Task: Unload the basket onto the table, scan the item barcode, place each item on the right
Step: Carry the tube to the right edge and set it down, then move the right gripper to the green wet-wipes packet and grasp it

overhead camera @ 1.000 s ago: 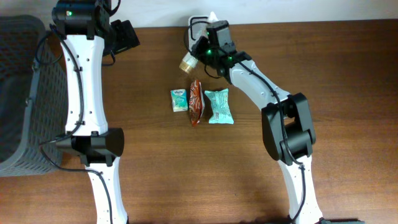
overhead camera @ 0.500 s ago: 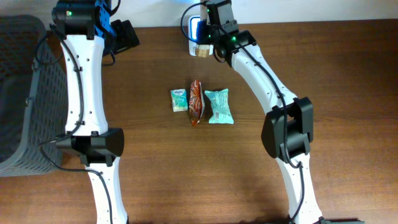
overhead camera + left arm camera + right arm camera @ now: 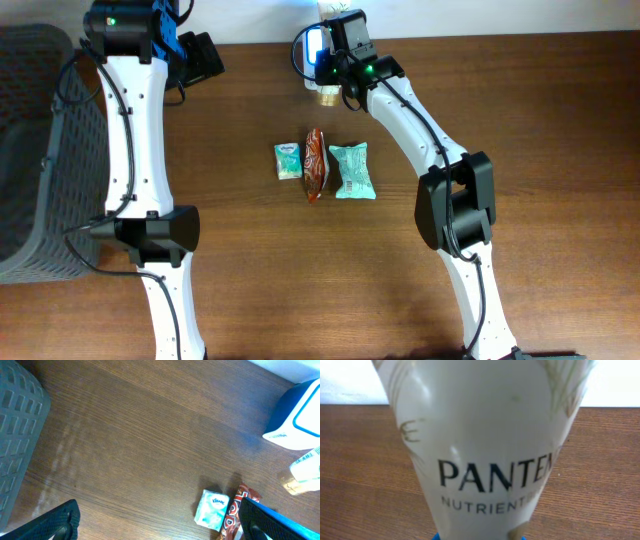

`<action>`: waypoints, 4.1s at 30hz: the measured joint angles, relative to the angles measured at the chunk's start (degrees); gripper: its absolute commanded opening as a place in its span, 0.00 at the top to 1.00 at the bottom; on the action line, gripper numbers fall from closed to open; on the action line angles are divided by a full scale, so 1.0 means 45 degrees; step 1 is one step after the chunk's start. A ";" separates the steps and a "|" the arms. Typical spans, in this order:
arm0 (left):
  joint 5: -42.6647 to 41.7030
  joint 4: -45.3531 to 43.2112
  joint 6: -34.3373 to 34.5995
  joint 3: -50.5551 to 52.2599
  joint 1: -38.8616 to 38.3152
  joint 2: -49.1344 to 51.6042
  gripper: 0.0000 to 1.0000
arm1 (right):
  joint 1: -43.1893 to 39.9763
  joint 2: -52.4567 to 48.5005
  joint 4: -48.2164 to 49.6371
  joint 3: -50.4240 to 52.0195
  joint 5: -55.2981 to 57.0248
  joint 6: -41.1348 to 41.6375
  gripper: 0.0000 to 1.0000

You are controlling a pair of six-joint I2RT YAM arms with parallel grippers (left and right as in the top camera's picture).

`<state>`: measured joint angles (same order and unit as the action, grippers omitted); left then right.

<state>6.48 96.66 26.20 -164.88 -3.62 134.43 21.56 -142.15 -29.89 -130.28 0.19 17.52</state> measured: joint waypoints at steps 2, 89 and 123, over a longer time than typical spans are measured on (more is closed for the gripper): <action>0.0000 0.0000 0.0000 0.0000 0.0000 0.0000 0.01 | -0.0092 0.0000 -0.0146 0.0000 -0.0010 0.0073 0.96; 0.0000 0.0000 0.0000 0.0000 0.0000 0.0000 0.01 | -0.4235 0.3764 0.0622 1.1492 -1.3328 -0.3172 0.27; 0.0000 0.0000 0.0000 0.0000 0.0000 0.0000 0.01 | -0.2958 0.5761 -0.5945 0.6649 -0.1132 -0.0777 0.96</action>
<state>6.48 96.66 26.20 -164.88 -3.62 134.43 8.25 -116.22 -56.64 -100.36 -4.91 14.02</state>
